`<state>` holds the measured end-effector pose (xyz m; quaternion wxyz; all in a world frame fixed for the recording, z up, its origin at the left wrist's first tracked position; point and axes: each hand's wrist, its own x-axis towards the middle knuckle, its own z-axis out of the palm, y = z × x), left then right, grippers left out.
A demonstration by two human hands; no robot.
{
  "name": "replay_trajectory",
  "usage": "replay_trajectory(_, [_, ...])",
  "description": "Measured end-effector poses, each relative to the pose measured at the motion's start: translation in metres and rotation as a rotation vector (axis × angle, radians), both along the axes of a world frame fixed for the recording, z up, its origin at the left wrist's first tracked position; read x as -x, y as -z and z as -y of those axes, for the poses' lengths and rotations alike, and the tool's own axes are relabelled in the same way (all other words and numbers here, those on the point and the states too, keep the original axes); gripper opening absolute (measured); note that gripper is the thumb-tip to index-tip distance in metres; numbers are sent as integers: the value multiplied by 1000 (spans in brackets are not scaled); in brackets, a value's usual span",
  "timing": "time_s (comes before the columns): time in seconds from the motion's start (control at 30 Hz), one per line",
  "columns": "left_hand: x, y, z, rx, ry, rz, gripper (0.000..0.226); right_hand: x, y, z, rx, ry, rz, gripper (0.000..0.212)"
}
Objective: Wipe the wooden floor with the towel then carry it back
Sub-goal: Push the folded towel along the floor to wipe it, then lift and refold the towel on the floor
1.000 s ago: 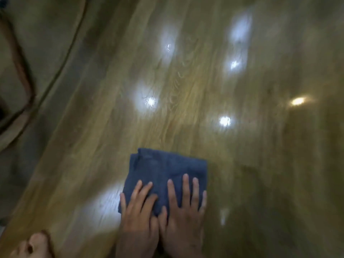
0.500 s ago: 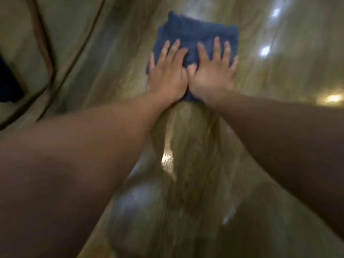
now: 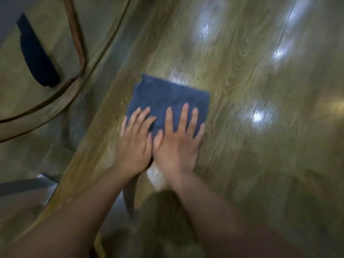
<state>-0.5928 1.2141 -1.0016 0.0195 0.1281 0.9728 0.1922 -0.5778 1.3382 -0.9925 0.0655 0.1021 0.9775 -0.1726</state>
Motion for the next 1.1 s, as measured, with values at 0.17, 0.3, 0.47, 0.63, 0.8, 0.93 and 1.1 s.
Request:
replay_trajectory(0.17, [-93,-11,33,-35,-62,64,46,-91,-2,20,22,-231,46,66])
replay_trajectory(0.3, [-59,-35,19,-329,-309,129,47,-88,-6,-18,-29,-505,123,73])
replay_trajectory(0.47, [4,-49,13,-207,-700,324,77,-67,-28,-48,6,-623,257,68])
replay_trajectory(0.63, [25,-62,10,-139,-602,341,46,-30,-60,-66,318,-426,160,62])
replay_trajectory(0.8, [-5,-83,-15,45,-452,-19,23,17,-74,-61,371,-444,41,78])
replay_trajectory(0.93, [-39,-96,-47,-253,-283,-24,22,32,-81,-60,402,-613,139,37])
replay_trajectory(1.1, [-51,-116,-33,-181,-222,257,39,41,-116,-80,256,-726,207,34])
